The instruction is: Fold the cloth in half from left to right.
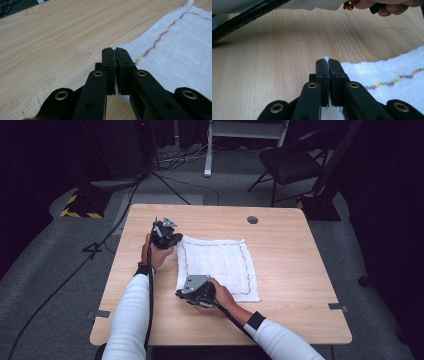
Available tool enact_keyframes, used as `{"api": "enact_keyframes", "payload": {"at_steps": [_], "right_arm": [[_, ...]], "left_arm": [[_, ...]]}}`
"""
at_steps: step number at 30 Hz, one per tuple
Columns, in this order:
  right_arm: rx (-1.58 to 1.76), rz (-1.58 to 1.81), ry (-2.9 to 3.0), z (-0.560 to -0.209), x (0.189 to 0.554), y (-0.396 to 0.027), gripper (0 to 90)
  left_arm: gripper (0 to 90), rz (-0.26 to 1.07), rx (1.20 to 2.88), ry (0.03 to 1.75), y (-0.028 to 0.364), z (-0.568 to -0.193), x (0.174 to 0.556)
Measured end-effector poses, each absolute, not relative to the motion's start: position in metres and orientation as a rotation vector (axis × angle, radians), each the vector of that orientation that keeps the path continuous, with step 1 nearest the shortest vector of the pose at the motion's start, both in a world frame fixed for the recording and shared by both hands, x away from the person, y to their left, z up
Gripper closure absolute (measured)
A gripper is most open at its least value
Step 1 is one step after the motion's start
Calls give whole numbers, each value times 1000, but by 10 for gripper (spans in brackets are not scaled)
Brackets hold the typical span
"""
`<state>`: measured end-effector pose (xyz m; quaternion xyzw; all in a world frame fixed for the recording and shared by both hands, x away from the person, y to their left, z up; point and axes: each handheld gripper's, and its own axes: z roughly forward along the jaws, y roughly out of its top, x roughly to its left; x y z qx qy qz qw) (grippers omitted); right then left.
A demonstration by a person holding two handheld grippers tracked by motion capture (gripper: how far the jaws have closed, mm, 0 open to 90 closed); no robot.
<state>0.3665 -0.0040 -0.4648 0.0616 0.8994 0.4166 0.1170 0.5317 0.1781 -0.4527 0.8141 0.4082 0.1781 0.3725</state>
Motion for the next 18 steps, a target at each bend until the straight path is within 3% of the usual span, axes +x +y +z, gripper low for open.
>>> {"api": "enact_keyframes", "payload": {"at_steps": [18], "right_arm": [[339, 1310, 2553, -441, 372, -75, 876]], "left_arm": [[862, 500, 2091, 975, 128, -429, 545]]}}
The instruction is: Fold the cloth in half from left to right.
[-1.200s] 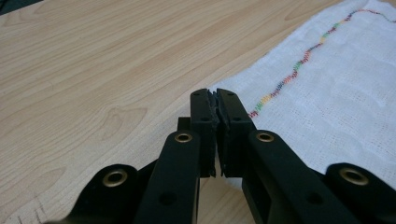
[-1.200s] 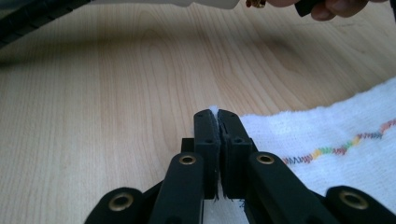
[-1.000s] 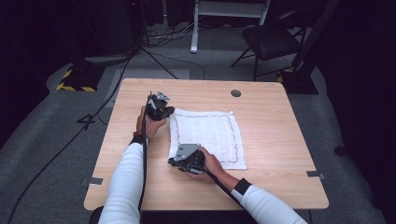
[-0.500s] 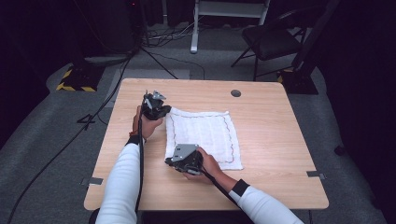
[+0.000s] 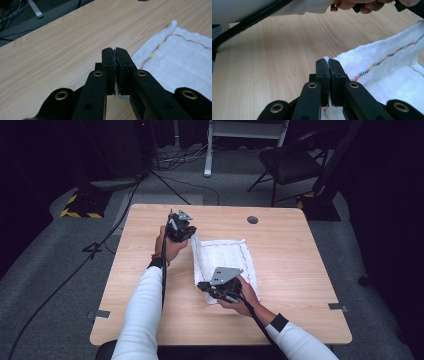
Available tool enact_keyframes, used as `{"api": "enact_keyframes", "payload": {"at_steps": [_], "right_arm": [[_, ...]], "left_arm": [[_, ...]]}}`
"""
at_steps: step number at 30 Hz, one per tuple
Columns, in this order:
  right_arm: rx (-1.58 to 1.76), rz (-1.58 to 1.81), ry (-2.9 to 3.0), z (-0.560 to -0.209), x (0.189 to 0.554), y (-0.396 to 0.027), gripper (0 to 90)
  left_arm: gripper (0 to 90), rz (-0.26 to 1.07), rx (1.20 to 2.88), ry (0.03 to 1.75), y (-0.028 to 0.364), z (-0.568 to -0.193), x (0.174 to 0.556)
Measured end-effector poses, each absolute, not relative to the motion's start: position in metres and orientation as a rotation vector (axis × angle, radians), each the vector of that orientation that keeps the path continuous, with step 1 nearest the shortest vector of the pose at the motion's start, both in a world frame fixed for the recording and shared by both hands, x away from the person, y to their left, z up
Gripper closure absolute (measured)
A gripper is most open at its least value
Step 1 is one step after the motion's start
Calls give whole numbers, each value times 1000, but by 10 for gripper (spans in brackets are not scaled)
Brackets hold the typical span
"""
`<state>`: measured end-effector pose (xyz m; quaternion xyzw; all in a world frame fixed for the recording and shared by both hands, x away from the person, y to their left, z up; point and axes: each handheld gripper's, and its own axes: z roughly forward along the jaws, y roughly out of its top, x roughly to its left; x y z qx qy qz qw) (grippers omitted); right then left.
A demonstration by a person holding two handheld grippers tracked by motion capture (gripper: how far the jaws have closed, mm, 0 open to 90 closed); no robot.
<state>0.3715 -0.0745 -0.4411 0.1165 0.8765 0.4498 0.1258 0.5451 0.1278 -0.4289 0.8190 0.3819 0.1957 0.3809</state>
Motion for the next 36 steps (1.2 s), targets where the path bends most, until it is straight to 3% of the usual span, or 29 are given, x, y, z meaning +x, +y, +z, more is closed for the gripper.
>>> {"api": "enact_keyframes", "payload": {"at_steps": [12, 36], "right_arm": [[433, 1316, 2516, -438, 371, -129, 876], [564, 1224, 2482, -445, 363, -195, 875]], "left_arm": [[861, 492, 2118, 908, 85, -425, 549], [861, 449, 2159, 811, 9, -434, 560]]}}
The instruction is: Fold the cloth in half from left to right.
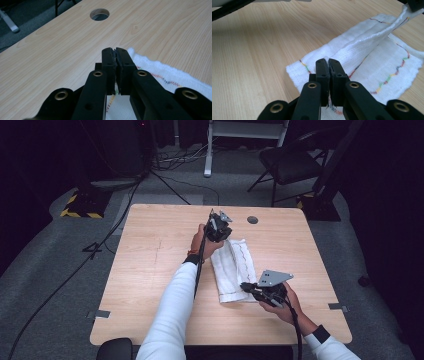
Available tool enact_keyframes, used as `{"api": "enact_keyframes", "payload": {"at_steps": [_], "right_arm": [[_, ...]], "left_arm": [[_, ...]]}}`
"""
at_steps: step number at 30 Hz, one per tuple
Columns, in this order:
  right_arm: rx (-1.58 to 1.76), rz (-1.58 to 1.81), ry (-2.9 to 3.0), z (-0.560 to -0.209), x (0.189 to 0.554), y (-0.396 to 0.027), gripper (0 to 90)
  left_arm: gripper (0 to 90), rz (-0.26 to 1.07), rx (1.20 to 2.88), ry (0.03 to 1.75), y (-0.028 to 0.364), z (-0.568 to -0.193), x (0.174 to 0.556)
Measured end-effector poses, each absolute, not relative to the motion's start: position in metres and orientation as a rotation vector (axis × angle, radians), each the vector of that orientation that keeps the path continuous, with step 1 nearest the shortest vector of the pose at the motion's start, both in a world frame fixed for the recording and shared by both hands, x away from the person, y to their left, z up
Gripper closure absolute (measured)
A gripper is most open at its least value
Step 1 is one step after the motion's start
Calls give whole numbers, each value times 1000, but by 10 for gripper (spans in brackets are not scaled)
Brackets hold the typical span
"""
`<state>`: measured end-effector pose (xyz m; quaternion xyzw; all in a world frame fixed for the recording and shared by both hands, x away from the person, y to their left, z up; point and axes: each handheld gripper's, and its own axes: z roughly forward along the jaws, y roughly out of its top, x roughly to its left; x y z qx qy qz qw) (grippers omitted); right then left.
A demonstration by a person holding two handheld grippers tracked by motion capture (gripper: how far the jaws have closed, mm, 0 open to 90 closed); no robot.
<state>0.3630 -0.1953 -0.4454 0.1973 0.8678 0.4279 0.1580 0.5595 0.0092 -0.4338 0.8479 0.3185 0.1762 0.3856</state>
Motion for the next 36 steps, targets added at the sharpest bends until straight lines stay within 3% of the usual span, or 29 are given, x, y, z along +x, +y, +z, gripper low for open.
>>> {"api": "enact_keyframes", "payload": {"at_steps": [28, 36], "right_arm": [[652, 1083, 2522, -464, 368, -224, 875], [672, 1057, 2536, -470, 367, -230, 874]], "left_arm": [[858, 461, 2244, 779, -41, -456, 568], [893, 460, 2248, 780, -48, -459, 570]]}}
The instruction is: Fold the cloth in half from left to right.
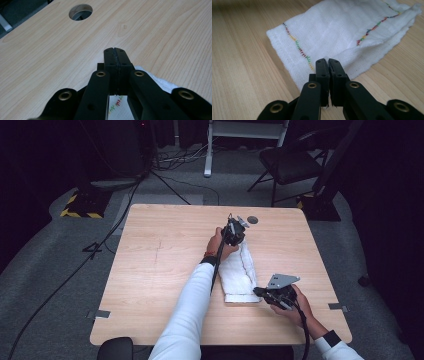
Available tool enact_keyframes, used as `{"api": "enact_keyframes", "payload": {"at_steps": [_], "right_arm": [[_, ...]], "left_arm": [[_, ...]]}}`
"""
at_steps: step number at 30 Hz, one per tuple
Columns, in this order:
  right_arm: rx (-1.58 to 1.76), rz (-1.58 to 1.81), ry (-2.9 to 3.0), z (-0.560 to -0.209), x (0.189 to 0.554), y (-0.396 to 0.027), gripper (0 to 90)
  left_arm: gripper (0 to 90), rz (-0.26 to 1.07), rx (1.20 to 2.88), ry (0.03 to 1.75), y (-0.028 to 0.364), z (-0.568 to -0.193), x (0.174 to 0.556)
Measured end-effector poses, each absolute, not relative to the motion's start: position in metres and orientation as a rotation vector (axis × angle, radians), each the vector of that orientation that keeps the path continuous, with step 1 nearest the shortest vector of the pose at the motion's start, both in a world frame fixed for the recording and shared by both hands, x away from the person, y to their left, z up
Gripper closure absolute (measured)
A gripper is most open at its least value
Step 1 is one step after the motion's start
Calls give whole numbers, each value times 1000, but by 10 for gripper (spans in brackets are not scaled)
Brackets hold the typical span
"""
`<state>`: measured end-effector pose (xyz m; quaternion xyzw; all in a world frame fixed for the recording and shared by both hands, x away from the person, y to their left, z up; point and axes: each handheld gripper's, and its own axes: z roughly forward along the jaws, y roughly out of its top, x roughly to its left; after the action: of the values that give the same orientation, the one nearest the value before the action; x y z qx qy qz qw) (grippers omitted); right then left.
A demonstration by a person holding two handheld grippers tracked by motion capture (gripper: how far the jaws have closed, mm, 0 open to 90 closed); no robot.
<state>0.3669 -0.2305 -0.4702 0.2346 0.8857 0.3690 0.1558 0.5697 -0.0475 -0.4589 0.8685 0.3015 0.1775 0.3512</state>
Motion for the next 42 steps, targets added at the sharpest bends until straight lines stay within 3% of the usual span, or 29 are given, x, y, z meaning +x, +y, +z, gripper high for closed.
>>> {"api": "enact_keyframes", "payload": {"at_steps": [23, 37, 42], "right_arm": [[755, 996, 2567, -480, 367, -242, 814], [817, 953, 2569, -480, 360, -259, 670], [847, 958, 2562, -477, 360, -265, 554]], "left_arm": [[885, 420, 2289, 751, -49, -466, 566], [809, 410, 2271, 718, -39, -459, 553], [726, 399, 2266, 684, -23, -454, 536]]}}
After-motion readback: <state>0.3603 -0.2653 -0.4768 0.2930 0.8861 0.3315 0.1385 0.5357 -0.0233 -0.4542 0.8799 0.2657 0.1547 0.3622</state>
